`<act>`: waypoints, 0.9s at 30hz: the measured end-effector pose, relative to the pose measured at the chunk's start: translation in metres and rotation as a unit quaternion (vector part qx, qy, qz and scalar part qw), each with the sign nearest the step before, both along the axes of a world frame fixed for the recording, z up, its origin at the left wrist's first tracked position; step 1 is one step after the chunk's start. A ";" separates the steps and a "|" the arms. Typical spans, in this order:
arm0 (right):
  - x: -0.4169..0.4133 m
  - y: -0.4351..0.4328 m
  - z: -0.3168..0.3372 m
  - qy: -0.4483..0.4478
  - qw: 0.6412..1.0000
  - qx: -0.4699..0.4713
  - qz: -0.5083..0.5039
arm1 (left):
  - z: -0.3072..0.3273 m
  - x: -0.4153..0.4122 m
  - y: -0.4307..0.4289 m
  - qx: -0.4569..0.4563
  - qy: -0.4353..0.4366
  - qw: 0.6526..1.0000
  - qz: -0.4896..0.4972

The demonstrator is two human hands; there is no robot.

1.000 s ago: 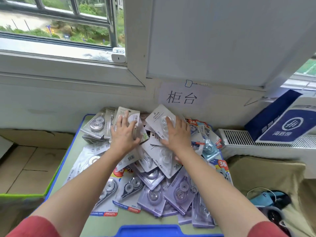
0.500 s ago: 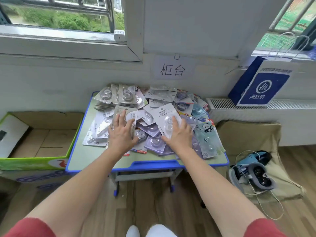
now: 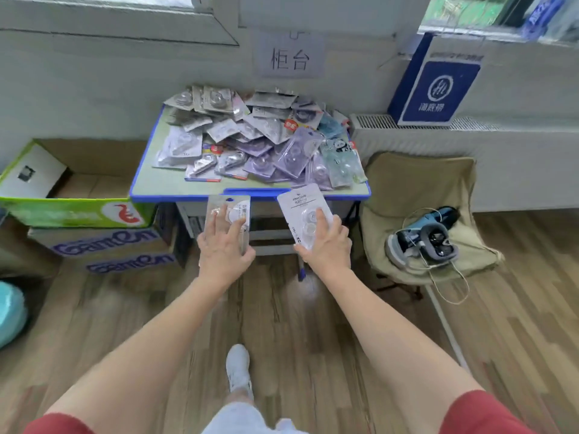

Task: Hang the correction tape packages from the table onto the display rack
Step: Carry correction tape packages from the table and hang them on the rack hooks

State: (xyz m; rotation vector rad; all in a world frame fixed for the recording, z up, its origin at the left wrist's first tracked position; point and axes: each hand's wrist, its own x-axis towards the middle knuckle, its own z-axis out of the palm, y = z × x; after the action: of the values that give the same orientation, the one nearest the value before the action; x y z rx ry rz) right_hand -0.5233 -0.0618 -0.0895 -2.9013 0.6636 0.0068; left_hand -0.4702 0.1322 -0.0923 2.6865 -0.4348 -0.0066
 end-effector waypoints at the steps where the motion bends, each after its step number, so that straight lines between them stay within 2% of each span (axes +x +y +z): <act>1: -0.021 0.003 0.000 0.001 1.000 0.005 -0.007 | -0.002 -0.017 0.001 -0.002 -0.002 1.000 -0.006; 9: -0.182 0.023 0.002 -0.011 0.993 0.028 -0.119 | 0.002 -0.129 0.001 -0.009 -0.015 0.994 -0.107; 15: -0.311 0.048 0.004 -0.041 0.963 0.074 -0.256 | 0.011 -0.222 0.002 -0.029 -0.013 0.976 -0.215; 22: -0.485 0.059 0.013 -0.072 0.915 0.065 -0.391 | 0.022 -0.358 -0.033 -0.043 -0.030 0.929 -0.367; 27: -0.608 0.041 0.025 -0.111 0.865 0.051 -0.487 | 0.041 -0.468 -0.081 -0.076 -0.053 0.882 -0.462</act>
State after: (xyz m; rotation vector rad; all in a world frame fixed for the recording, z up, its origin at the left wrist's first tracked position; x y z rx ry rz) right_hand -1.1315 -0.0207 -0.0641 -2.0964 1.8877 -0.3865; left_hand -0.9380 0.0515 -0.0511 2.0819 -1.6225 -0.0968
